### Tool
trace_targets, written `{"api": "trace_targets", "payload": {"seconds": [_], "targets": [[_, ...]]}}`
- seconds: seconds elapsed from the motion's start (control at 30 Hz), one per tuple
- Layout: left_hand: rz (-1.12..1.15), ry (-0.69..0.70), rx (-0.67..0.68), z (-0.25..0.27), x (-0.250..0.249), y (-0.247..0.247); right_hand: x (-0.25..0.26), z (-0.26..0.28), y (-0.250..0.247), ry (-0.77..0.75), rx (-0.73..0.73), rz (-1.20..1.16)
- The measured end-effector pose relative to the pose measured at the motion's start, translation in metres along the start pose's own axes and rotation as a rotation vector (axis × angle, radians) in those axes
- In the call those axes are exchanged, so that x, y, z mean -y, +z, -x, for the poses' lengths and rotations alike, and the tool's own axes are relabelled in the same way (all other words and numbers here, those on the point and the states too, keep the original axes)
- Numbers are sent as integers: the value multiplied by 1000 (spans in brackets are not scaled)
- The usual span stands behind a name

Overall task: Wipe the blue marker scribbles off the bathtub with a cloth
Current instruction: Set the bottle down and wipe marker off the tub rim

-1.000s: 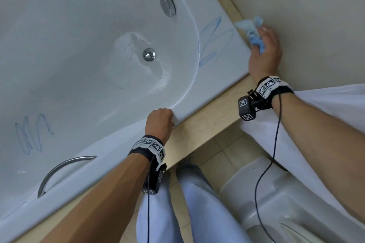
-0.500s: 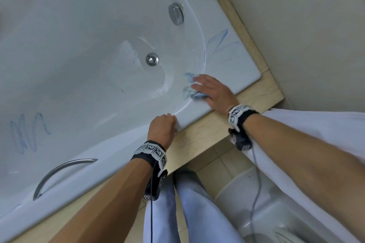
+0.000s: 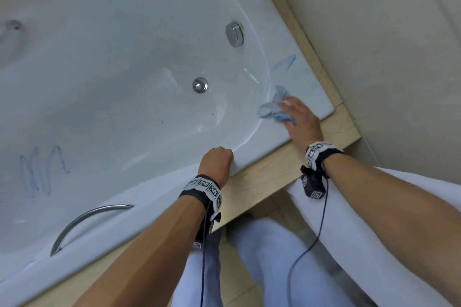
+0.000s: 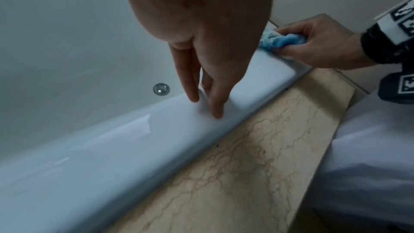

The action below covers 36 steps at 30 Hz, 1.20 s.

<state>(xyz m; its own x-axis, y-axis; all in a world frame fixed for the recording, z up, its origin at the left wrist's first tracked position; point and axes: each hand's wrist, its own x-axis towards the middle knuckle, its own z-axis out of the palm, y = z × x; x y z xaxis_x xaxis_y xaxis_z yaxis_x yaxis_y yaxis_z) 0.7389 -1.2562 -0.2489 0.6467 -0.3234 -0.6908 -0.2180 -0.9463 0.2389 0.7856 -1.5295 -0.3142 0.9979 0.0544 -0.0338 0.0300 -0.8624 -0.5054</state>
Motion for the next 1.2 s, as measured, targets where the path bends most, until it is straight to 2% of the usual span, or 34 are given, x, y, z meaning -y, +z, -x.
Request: {"api": "trace_targets", "payload": {"seconds": [0.13,0.2,0.23,0.27,0.37,0.43,0.57,0.6,0.67,0.73,0.8,0.9,0.97,1.03,1.1,1.13,1.2], "targets": [[12,-9,6,-2,5,4,-6,-74,-10,335,-373,-101],[16,-16,11,-4,7,13,-9,-114,-25,403,-506,-152],[28,-18,8,-5,8,17,-9,-131,-32,414,-522,-188],[43,-31,-12,-5,10,21,-8,-146,-34,389,-497,-188],[81,-59,-35,-4,8,30,-6,-173,-26,178,-327,-93],[91,-77,-44,-2,4,33,-13,-168,-14,105,-228,-66],[82,-132,-28,-4,-2,28,8,-112,5,18,-187,-54],[70,-130,-17,-4,-3,25,17,-91,12,-58,-132,-82],[72,-130,5,-5,-2,19,25,-59,16,-289,72,-76],[72,-139,21,-8,0,12,15,-65,12,-457,206,-47],[63,-139,44,-13,1,8,4,-98,1,-363,142,-89],[57,-129,42,-16,2,7,-10,-151,-19,25,-154,-57],[72,-124,38,-14,2,9,-8,-142,-18,117,-223,-63],[77,-127,15,-12,5,10,4,-91,-10,-16,-103,-114],[103,-136,-9,-11,7,12,11,-28,-8,-230,128,-72],[113,-138,-26,-11,7,12,7,-9,-9,-324,197,-25],[104,-127,-40,-11,6,13,-8,-8,-13,-414,215,31]]}}
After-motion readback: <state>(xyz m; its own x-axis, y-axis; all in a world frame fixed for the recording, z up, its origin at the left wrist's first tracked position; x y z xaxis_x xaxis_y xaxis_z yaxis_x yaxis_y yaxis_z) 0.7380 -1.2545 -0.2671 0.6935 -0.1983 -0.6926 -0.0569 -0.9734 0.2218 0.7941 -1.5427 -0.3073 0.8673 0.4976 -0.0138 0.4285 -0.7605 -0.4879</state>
